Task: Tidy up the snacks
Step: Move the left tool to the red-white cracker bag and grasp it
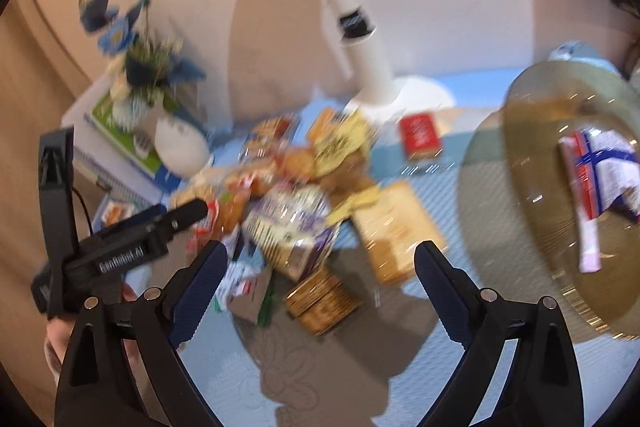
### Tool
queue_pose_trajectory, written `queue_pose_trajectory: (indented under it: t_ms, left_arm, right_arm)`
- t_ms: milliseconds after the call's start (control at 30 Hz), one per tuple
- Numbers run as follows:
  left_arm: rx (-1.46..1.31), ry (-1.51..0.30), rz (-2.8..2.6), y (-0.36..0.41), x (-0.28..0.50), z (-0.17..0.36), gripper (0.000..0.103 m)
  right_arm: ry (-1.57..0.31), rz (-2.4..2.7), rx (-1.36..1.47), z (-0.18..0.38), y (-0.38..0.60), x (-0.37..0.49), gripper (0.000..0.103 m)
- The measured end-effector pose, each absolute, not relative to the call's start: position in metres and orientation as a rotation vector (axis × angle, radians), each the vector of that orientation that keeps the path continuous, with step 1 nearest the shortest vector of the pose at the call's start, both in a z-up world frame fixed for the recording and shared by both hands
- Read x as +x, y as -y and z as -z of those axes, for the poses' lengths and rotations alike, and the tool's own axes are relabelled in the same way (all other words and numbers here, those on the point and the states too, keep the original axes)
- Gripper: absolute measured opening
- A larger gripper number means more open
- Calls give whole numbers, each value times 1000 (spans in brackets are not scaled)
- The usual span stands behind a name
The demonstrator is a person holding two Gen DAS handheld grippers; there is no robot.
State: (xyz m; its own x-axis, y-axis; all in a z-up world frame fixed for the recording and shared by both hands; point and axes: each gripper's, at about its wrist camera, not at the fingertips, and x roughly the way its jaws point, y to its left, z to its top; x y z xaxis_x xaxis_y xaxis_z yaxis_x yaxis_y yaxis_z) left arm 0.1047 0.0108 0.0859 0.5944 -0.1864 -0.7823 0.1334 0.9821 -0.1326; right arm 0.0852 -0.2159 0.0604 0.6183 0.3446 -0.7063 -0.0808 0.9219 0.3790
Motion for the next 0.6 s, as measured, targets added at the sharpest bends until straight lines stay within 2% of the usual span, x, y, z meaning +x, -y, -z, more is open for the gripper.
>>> queue_pose_trajectory:
  t_ms: [333,400,533,600]
  left_arm:
    - [-162,-992,237,-40,110,-30,91]
    - [-171,-988,240,-42,112,-20,101]
    - [-239,-942,276,-53,109,-6,103]
    - [-219,-915,286,-52,106,-5,103]
  right_arm:
    - [-1004,-247,179,-5,170,89,95]
    - [-1023,-228,158,4,168,91,95]
    - [-980,-201,86,13,161,92,103]
    - [-941,-189,36,17,156,90,103]
